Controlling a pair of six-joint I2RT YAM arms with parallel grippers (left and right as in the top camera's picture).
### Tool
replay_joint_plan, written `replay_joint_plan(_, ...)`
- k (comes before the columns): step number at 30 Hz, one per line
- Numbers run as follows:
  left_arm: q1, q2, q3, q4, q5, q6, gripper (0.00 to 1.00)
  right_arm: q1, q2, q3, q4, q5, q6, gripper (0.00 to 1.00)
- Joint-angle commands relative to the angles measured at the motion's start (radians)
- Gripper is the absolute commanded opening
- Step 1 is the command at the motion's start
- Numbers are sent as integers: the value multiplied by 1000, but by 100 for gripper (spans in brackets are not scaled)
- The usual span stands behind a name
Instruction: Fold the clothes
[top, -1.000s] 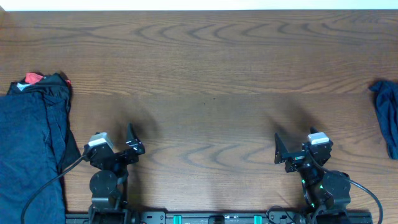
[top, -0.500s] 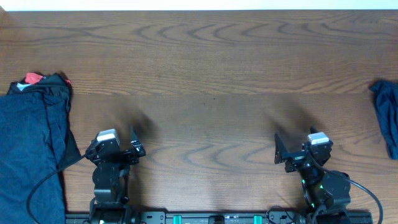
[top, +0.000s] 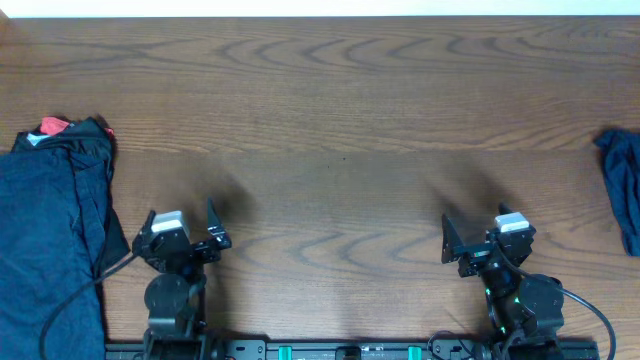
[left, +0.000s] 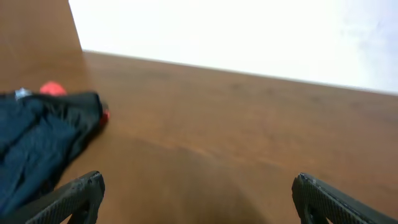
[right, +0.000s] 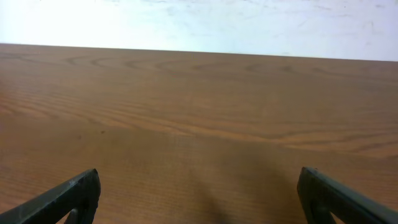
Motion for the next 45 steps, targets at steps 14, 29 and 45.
replay_joint_plan(14,-5,-35,-9,-18,-12,297,98,8,-5,-3,0,-7,0,99)
replay_joint_plan(29,-34,-35,-36,0,-6,397,98,8,-5,-3,0,-7,0,99)
replay_joint_plan(45,-34,-35,-36,0,-5,74,98,8,-5,-3,0,-7,0,99)
